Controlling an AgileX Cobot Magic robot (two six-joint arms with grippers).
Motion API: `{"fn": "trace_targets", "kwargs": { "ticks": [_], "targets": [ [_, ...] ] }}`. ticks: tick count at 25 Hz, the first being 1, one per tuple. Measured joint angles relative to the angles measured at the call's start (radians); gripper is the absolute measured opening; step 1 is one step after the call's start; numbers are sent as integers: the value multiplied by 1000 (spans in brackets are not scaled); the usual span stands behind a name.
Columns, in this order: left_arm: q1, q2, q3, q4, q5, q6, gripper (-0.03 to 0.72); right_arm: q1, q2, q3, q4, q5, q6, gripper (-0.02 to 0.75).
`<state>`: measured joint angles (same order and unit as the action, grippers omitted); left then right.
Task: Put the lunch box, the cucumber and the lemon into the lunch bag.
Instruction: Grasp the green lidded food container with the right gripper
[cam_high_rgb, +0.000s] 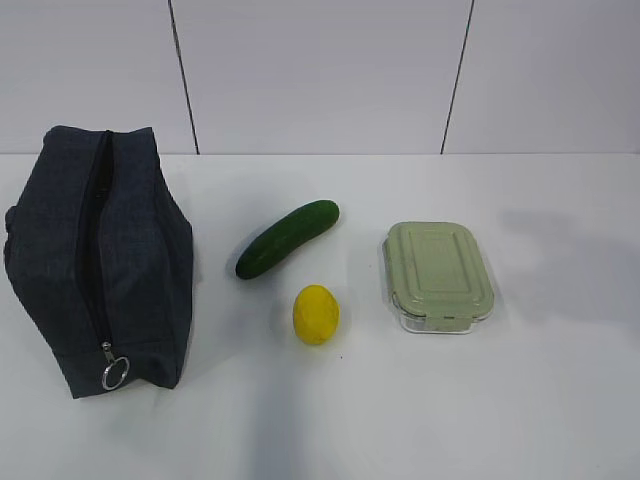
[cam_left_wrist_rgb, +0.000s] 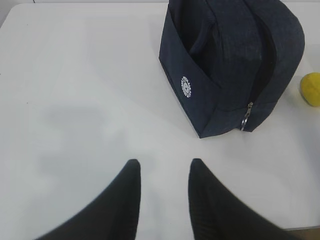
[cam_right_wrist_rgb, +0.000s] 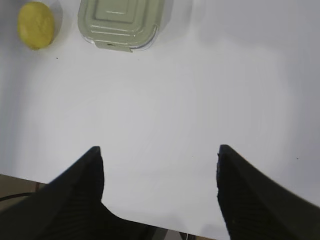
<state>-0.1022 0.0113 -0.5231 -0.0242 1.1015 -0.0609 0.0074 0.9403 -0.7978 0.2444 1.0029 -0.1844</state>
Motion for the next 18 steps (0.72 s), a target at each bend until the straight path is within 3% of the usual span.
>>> {"fn": "trace_targets", "kwargs": {
  "ticks": [3,11,14,18],
  "targets": [
    [0,0,0,0,0,0,235,-69,87,-20,110,-4,-98,536],
    [0,0,0,0,0,0,236,-404,329,-106,529,132,-541,536],
    [0,0,0,0,0,0,235,-445,458,-136,698,187,-707,536],
    [0,0,0,0,0,0,235,-453,613,-179,748,189,-794,536]
  ]
}}
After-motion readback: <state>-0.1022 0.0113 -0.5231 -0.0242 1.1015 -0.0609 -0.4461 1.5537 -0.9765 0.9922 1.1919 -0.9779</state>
